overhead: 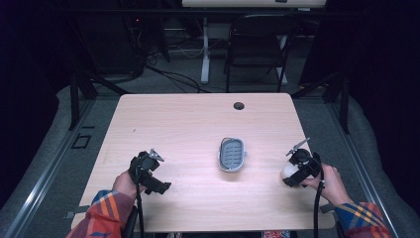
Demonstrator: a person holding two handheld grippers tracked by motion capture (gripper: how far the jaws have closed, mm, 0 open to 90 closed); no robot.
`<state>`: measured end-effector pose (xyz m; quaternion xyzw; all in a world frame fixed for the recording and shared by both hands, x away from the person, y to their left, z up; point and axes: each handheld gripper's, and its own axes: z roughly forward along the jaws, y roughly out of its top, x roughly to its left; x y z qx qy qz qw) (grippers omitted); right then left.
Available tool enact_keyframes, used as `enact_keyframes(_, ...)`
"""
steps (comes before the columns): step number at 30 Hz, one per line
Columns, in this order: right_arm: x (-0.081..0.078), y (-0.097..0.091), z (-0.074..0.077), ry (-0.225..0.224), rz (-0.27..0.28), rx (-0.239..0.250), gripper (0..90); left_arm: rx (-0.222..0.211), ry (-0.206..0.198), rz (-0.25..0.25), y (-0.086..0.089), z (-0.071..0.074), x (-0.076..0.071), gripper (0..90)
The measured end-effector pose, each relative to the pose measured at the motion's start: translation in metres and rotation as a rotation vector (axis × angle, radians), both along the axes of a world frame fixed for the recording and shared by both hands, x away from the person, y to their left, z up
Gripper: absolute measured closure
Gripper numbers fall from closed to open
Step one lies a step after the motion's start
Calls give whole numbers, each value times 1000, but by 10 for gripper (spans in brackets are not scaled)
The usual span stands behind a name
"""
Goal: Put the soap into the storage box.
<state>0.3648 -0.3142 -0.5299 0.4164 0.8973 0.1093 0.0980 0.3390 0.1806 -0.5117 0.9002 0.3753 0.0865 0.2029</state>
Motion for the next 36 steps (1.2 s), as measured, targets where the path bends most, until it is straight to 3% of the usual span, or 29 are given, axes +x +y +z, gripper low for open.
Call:
enact_keyframes(5,1,3,-3,-24,-25,26,0,1,2,0,0,0,0,0)
enact_keyframes(6,4,3,-1,3,0,-9,0,1,3,0,0,0,0,0)
enact_keyframes(8,4,6,-6,-4,-19,29,0,1,2,0,0,0,0,0)
enact_keyframes(9,6,5,-3,14,4,-20,0,1,2,0,0,0,0,0)
enact_keyframes(10,6,6,-5,11,-4,1,0,1,2,0,0,0,0,0)
enact_keyframes(13,9,7,-6,32,11,-29,0,2,2,0,0,0,0,0)
enact_keyframes(15,8,8,-10,26,-7,-4,3,2,2,0,0,0,0,0)
enact_keyframes(17,11,8,-6,65,27,-52,49,2,1,-1,0,0,0,0)
enact_keyframes(18,11,8,-6,67,28,-52,51,2,1,-2,0,0,0,0)
enact_keyframes(19,8,8,-11,34,-12,-3,52,2,0,-2,0,0,0,0)
enact_keyframes(23,9,8,-10,37,-9,-9,77,3,0,-2,0,0,0,0)
enact_keyframes(24,10,8,-9,57,10,-25,86,3,0,-1,0,0,0,0)
enact_keyframes(30,10,8,-9,63,11,-20,151,3,2,-1,0,0,0,0)
enact_keyframes(36,12,8,-9,77,21,-53,186,7,5,-1,0,-1,0,0)
